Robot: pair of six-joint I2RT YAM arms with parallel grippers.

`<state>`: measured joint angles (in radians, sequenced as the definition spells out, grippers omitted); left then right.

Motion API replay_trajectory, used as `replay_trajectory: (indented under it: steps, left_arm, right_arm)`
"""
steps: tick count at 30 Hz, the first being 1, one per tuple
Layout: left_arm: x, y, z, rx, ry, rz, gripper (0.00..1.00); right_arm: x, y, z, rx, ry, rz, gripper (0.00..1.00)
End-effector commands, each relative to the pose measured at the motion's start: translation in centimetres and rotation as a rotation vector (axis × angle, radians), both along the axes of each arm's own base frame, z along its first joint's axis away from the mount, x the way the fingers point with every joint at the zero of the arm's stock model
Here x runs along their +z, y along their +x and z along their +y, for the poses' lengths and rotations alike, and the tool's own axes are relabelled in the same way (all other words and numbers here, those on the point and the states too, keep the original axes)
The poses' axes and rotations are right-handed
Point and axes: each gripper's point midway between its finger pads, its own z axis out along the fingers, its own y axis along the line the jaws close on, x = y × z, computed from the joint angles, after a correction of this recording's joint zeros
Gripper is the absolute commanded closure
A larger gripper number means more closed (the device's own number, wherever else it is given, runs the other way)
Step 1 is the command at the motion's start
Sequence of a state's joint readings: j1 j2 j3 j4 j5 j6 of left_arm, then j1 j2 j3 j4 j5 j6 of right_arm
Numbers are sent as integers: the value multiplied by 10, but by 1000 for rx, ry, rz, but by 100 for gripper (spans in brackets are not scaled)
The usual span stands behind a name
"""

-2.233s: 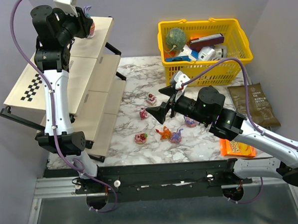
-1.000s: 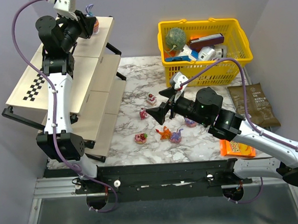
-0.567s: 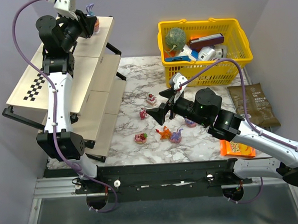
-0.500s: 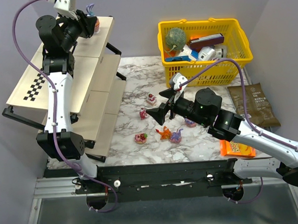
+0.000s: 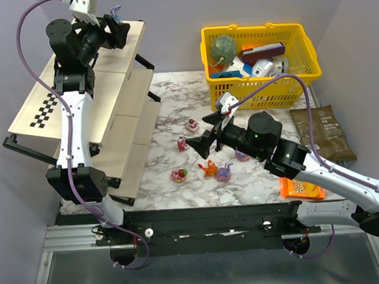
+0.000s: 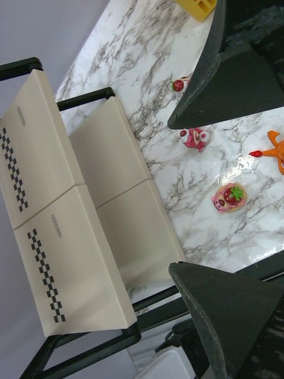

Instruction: Place and organize the plastic toys onto the shelf

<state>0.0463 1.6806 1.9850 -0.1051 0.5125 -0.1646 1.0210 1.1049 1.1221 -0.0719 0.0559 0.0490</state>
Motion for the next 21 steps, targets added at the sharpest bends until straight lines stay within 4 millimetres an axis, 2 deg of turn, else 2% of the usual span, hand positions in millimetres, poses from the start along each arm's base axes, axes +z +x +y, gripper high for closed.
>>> replay_trajectory:
  steps: [1, 4, 9, 21]
  left_arm:
    - [-21, 15, -4, -21, -6, 44, 13]
    - [-11, 9, -3, -15, -8, 22, 1]
    - [6, -4, -2, 2, -10, -22, 1]
    - [26, -31, 3, 37, -5, -63, 1]
  right_arm:
    - [-2, 2, 0, -14, 9, 3, 0]
    - [-1, 2, 0, -13, 10, 2, 0]
    - [-2, 1, 0, -11, 9, 3, 0]
    - [0, -2, -4, -7, 20, 3, 0]
